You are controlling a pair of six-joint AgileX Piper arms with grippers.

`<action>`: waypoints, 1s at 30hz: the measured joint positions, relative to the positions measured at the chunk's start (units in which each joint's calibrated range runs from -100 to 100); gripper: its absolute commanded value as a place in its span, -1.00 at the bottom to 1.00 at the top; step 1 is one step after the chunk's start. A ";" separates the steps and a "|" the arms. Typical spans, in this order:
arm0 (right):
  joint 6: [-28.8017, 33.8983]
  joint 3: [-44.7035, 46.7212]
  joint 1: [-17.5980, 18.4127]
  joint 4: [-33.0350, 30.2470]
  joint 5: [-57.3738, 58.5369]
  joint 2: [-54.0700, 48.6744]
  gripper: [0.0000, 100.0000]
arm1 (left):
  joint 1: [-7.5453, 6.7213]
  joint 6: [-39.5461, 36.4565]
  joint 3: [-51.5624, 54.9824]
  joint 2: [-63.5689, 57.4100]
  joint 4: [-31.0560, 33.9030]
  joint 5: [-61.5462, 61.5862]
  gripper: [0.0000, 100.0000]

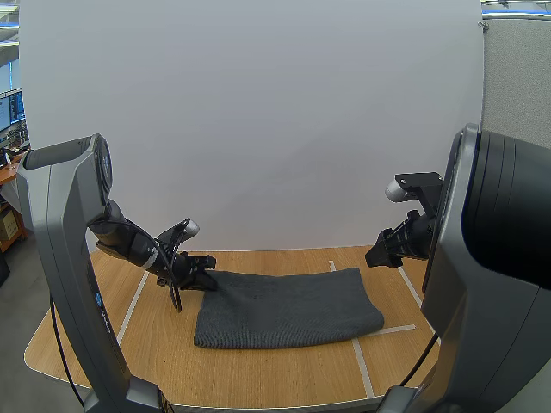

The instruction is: Fold the towel

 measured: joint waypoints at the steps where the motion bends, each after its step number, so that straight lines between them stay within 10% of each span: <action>1: 0.00 0.00 0.00 0.00 0.00 0.00 1.00 | 0.00 0.00 0.00 0.00 0.00 0.38 -0.70; 14: 0.71 0.00 0.00 0.00 0.00 0.00 1.00 | 0.00 -2.17 -2.40 0.00 0.24 0.89 1.00; 30: 0.85 -1.09 0.00 2.62 -1.24 9.89 1.00 | 0.00 -9.19 -5.83 -22.16 10.33 10.76 1.00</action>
